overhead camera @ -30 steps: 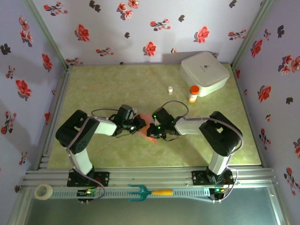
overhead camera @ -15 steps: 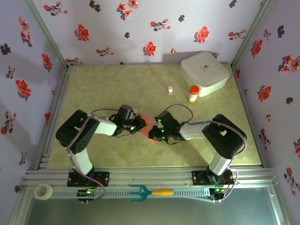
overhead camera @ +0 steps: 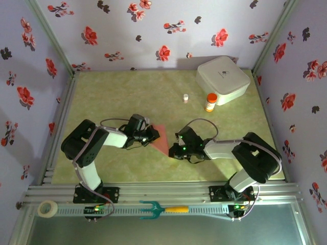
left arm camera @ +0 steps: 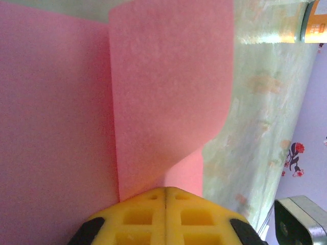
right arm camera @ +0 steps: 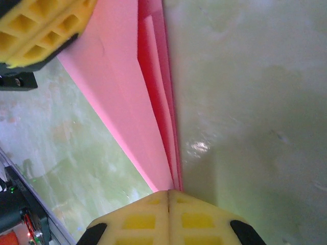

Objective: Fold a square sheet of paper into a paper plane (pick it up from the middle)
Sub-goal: Fourth fold the wing at the center of the table.

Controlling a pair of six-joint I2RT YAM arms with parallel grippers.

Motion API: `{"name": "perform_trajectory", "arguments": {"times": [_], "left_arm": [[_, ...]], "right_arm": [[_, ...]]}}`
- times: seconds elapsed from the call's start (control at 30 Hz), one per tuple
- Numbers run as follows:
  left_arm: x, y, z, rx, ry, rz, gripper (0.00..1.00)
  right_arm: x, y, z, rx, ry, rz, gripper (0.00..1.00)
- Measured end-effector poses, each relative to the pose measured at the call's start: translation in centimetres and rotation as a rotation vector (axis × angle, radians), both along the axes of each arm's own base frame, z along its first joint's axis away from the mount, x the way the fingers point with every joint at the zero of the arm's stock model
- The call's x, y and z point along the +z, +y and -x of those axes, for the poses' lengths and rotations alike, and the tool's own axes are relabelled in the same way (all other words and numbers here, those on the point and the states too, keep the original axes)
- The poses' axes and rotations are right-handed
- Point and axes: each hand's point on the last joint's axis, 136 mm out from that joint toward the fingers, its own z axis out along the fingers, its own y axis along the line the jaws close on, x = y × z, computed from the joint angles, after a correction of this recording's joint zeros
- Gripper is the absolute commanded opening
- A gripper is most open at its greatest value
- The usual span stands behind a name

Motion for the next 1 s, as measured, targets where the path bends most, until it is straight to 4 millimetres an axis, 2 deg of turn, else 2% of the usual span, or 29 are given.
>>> {"name": "perform_trajectory", "arguments": {"times": [0.27,0.37,0.53,0.6,0.73,0.87,1.0], "left_arm": [[0.0,0.0,0.0,0.0,0.0,0.0,0.0],[0.0,0.0,0.0,0.0,0.0,0.0,0.0],[0.0,0.0,0.0,0.0,0.0,0.0,0.0],[0.0,0.0,0.0,0.0,0.0,0.0,0.0],[0.0,0.0,0.0,0.0,0.0,0.001,0.0],[0.0,0.0,0.0,0.0,0.0,0.001,0.0],[0.0,0.0,0.0,0.0,0.0,0.001,0.0]], "right_arm": [[0.1,-1.4,1.0,0.006,0.025,0.058,0.07],[1.2,-1.5,0.7,-0.002,0.011,0.068,0.06],[4.6,1.2,-1.6,0.003,-0.049,-0.005,0.06],[5.0,2.5,-2.3,0.015,-0.059,-0.023,0.05],[3.7,3.7,-2.5,0.032,-0.04,-0.004,0.05],[2.1,3.4,-2.1,0.035,-0.009,0.03,0.05],[0.6,2.3,-1.1,0.035,0.02,0.059,0.05]]}}
